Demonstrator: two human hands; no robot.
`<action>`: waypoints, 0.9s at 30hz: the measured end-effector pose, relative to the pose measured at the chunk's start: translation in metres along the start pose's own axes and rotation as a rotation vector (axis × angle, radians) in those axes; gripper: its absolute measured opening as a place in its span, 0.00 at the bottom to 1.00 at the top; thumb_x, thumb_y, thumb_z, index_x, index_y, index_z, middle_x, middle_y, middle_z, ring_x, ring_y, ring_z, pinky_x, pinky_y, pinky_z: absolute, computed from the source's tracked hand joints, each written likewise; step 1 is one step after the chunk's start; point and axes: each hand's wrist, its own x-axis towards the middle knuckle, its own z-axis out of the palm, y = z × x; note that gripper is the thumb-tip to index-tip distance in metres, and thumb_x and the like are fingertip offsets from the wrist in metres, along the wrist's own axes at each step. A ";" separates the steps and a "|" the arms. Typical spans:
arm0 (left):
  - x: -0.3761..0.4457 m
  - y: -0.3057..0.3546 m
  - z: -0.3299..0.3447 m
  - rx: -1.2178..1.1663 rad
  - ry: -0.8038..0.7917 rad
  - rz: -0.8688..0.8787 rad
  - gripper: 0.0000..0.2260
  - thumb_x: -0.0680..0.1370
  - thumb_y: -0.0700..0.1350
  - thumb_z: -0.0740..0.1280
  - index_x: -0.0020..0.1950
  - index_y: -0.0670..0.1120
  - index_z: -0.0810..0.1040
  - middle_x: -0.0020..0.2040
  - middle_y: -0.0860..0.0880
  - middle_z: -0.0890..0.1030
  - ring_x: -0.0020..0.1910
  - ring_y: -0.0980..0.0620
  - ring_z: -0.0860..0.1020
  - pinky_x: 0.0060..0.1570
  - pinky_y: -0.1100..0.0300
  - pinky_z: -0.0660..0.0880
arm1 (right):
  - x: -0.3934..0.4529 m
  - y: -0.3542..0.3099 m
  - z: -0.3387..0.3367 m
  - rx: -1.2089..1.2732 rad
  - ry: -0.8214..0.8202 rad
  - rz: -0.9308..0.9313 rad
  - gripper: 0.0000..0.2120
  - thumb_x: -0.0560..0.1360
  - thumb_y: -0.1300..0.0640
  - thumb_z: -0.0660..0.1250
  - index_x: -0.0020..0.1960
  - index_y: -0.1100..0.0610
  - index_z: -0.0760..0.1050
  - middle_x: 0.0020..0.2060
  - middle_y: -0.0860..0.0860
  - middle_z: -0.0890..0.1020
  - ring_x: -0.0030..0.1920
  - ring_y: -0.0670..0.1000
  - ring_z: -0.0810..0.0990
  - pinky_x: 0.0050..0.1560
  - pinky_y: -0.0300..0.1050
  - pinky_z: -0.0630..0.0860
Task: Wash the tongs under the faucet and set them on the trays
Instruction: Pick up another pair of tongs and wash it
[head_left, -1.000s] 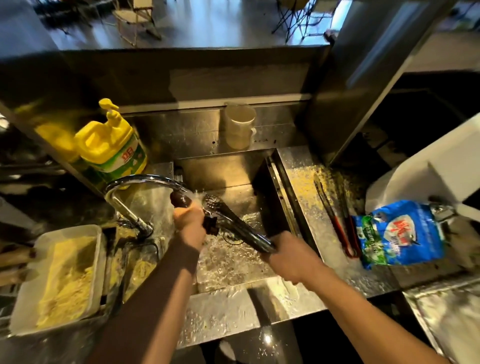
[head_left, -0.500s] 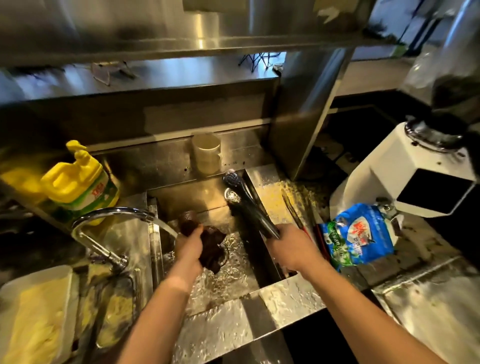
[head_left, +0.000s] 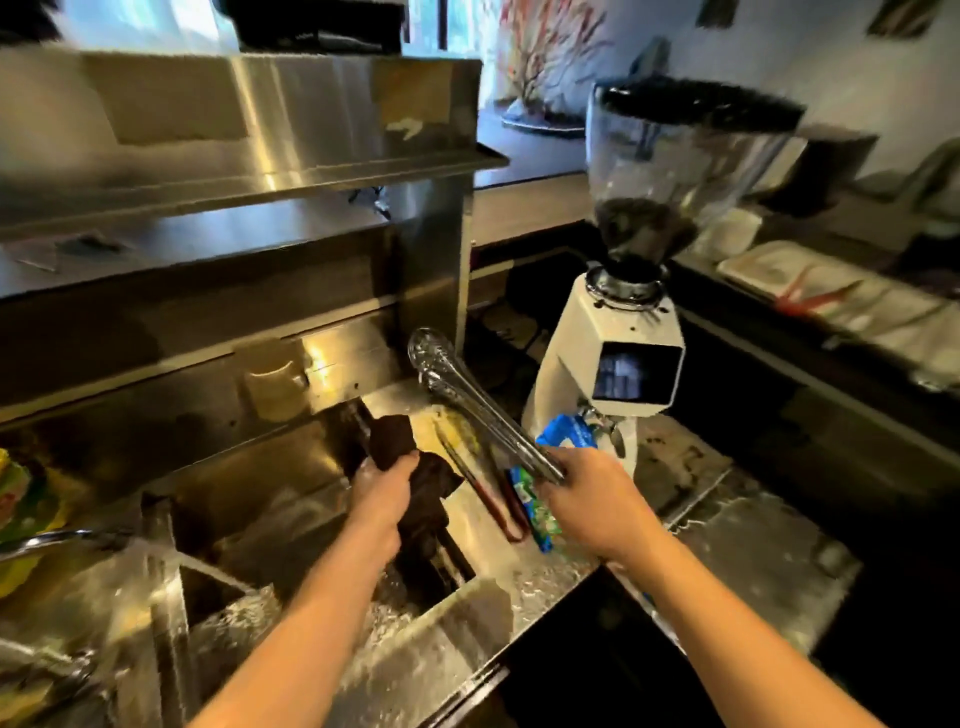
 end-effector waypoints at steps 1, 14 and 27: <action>-0.006 -0.003 0.016 0.027 -0.029 0.002 0.12 0.77 0.45 0.71 0.60 0.46 0.77 0.52 0.39 0.83 0.51 0.37 0.83 0.49 0.44 0.80 | -0.005 0.009 -0.012 -0.017 0.023 0.004 0.09 0.72 0.55 0.63 0.48 0.43 0.75 0.33 0.49 0.81 0.39 0.56 0.79 0.31 0.45 0.66; -0.112 -0.105 0.238 0.328 -0.496 -0.010 0.06 0.77 0.43 0.70 0.53 0.43 0.80 0.43 0.42 0.84 0.40 0.43 0.82 0.38 0.55 0.77 | -0.117 0.159 -0.155 0.071 0.322 0.324 0.12 0.74 0.54 0.64 0.38 0.37 0.75 0.27 0.39 0.77 0.28 0.43 0.73 0.28 0.40 0.66; -0.246 -0.148 0.437 0.439 -0.866 -0.122 0.06 0.75 0.43 0.71 0.52 0.46 0.80 0.53 0.38 0.85 0.51 0.38 0.84 0.56 0.38 0.79 | -0.194 0.282 -0.252 0.222 0.713 0.740 0.21 0.77 0.45 0.50 0.64 0.48 0.73 0.46 0.53 0.81 0.40 0.56 0.78 0.42 0.55 0.76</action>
